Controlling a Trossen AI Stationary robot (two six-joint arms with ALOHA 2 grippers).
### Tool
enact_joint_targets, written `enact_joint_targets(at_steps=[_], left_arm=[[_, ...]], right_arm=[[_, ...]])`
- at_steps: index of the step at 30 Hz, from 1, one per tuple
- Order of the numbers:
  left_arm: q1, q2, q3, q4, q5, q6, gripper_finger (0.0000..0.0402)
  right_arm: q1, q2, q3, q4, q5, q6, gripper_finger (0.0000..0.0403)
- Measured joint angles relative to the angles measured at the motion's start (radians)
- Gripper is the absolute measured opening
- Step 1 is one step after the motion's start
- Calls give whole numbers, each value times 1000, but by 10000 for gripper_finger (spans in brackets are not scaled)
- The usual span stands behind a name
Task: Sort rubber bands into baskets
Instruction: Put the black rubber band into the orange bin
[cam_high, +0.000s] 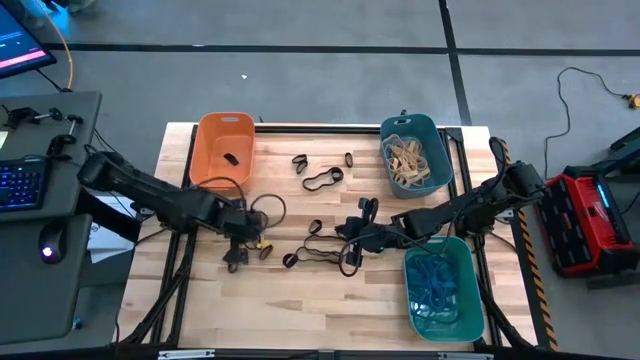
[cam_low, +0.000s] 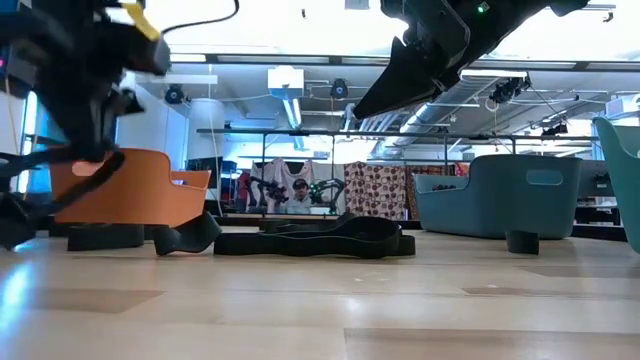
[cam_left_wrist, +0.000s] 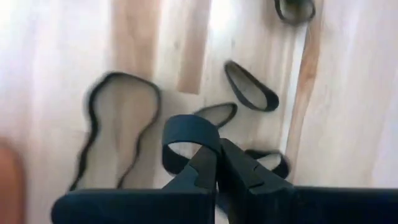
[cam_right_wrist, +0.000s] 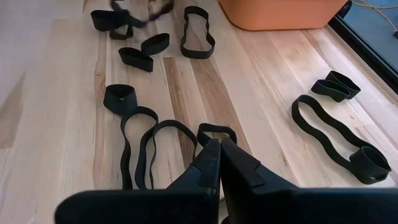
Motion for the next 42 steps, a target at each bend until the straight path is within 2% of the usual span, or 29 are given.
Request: enact_joint_targets(at_steps=[9,16,22,28,32,42], left_arm=[[18,-117,86,-42,-37,-10,1],[18,-121,171,-37,-55,42,0],[93,-120,263,-99,-102,62,0],[241,-120,362,-259,-174,113,0],[374,-121,403,-321,-186,164,0],[750,-100,415,-353,-189,355,0]], right_arm=[[0,0,0,0,0,0,0],[0,0,0,0,0,0,0],[0,0,0,0,0,0,0],[0,0,0,0,0,0,0],[0,0,0,0,0,0,0],[0,0,0,0,0,0,0]])
